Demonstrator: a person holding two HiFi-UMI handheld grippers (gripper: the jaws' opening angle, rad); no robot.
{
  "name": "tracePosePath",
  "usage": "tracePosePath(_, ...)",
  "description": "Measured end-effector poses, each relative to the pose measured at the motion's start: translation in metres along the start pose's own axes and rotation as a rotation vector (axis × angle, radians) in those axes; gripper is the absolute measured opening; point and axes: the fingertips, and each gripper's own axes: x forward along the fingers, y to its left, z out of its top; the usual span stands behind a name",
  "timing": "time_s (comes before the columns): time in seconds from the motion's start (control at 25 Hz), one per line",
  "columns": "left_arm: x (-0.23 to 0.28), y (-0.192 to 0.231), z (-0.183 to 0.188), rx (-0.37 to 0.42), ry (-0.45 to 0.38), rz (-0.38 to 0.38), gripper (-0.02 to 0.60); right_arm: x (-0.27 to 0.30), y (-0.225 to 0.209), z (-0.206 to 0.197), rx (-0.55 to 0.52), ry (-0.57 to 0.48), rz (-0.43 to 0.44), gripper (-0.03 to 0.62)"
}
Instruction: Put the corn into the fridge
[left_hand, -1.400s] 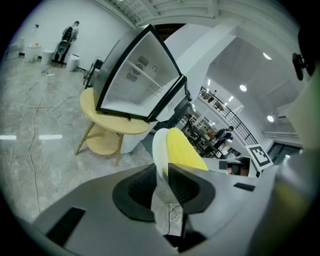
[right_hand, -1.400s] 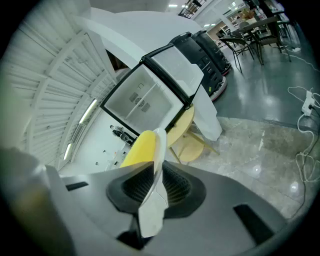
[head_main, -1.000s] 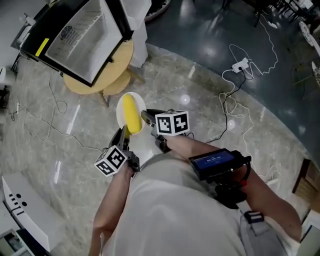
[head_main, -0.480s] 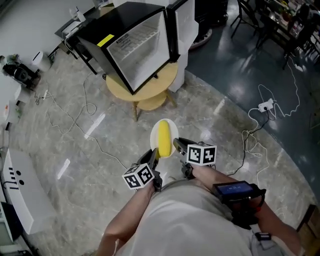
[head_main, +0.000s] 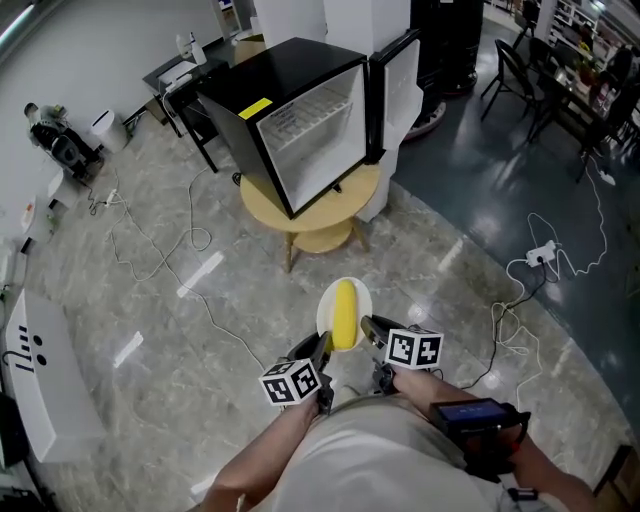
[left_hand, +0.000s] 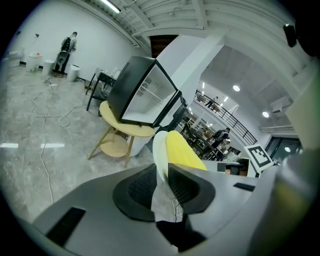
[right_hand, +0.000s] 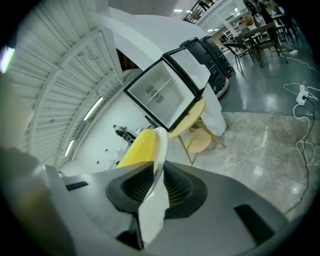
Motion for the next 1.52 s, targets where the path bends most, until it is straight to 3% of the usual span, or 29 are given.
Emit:
tracePosePath(1.24, -0.005, -0.023, -0.029, 0.060, 0.059, -0.068, 0.077, -0.038, -0.015, -0.024, 0.085, -0.070, -0.052, 0.058)
tracePosePath(1.52, -0.005, -0.021, -0.033, 0.033, 0.060, -0.069, 0.077, -0.037, -0.016, -0.028, 0.095, -0.066, -0.045, 0.058)
